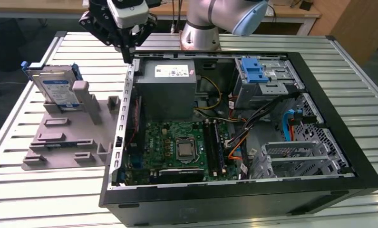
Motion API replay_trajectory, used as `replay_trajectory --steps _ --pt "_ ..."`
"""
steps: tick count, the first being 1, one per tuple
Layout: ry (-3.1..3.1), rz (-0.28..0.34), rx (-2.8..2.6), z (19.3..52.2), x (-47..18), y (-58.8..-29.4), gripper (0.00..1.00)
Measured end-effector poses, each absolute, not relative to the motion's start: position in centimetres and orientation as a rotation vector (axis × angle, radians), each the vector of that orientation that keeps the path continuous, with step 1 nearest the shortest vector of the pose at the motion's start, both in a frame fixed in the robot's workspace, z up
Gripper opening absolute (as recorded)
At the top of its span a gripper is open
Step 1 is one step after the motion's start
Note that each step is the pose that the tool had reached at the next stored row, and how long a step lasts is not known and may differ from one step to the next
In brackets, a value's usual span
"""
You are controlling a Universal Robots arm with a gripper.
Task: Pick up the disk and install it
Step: 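Reach for the disk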
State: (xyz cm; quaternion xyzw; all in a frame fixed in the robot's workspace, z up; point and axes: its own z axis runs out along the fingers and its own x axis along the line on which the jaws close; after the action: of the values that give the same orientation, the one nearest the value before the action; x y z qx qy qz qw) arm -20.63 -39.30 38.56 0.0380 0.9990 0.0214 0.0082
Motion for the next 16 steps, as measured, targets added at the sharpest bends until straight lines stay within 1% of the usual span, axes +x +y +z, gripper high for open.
replay_trajectory --steps 16 --pt "3.122 0.067 0.119 38.4 -23.1 -39.1 0.11"
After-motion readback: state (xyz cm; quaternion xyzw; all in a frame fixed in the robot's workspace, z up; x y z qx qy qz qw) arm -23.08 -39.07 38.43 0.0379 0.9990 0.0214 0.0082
